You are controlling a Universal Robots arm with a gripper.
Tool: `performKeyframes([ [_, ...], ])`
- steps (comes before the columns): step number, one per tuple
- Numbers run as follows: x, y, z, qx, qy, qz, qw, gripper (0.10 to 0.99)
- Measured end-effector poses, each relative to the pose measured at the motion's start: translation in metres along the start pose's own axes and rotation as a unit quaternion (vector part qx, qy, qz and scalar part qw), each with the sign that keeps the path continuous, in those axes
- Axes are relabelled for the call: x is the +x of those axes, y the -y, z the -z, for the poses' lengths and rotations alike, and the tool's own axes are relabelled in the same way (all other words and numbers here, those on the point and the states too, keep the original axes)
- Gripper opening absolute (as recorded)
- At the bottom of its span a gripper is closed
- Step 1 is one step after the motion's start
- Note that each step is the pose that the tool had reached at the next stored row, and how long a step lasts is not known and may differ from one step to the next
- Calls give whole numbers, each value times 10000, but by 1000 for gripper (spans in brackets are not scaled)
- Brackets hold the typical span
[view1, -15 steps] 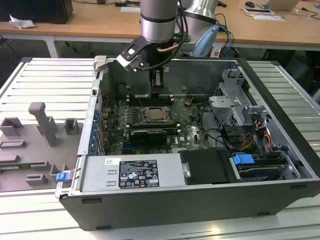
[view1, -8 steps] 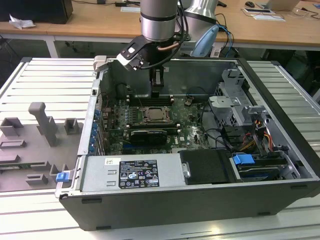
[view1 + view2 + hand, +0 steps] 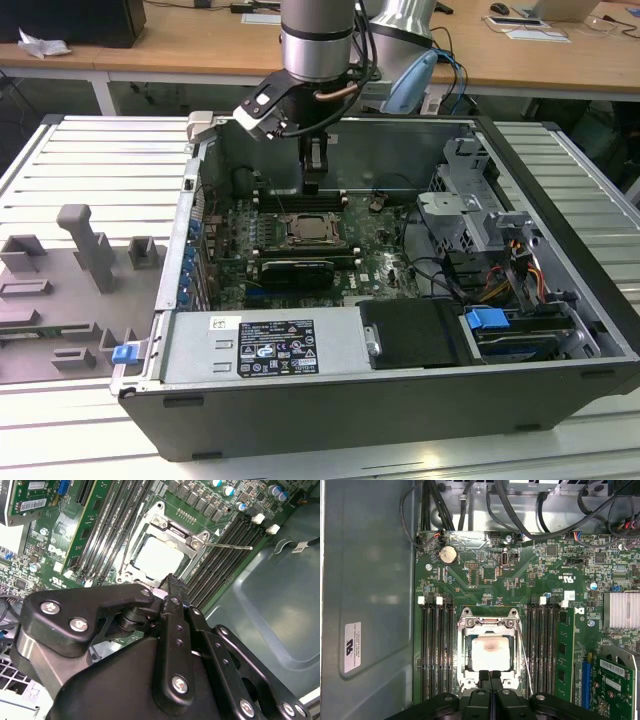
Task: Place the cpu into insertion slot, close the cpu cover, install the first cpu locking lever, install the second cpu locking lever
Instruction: 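Install the first cpu locking lever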
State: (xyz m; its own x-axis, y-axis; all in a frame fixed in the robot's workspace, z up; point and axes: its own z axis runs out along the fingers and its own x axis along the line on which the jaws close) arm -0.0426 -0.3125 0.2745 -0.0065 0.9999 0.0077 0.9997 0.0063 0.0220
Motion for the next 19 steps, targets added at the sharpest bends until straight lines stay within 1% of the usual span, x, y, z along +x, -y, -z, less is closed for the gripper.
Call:
performKeyframes([
  [4, 0, 0, 4, 0, 2, 13, 10000, 106],
  [6, 0, 0, 4, 1, 0, 105, 9999, 106],
  [8, 0, 0, 4, 3, -5, 367, 9993, 106],
  [10, 0, 0, 4, 4, -9, 552, 9985, 106],
  [12, 0, 0, 4, 6, -15, 775, 9970, 106],
  [14, 0, 0, 4, 8, -21, 1057, 9944, 106],
  [16, 0, 0, 4, 9, -24, 1237, 9923, 106],
  [17, 0, 0, 3, 11, -28, 1371, 9906, 106],
  [19, 0, 0, 3, 13, -33, 1639, 9865, 106],
])
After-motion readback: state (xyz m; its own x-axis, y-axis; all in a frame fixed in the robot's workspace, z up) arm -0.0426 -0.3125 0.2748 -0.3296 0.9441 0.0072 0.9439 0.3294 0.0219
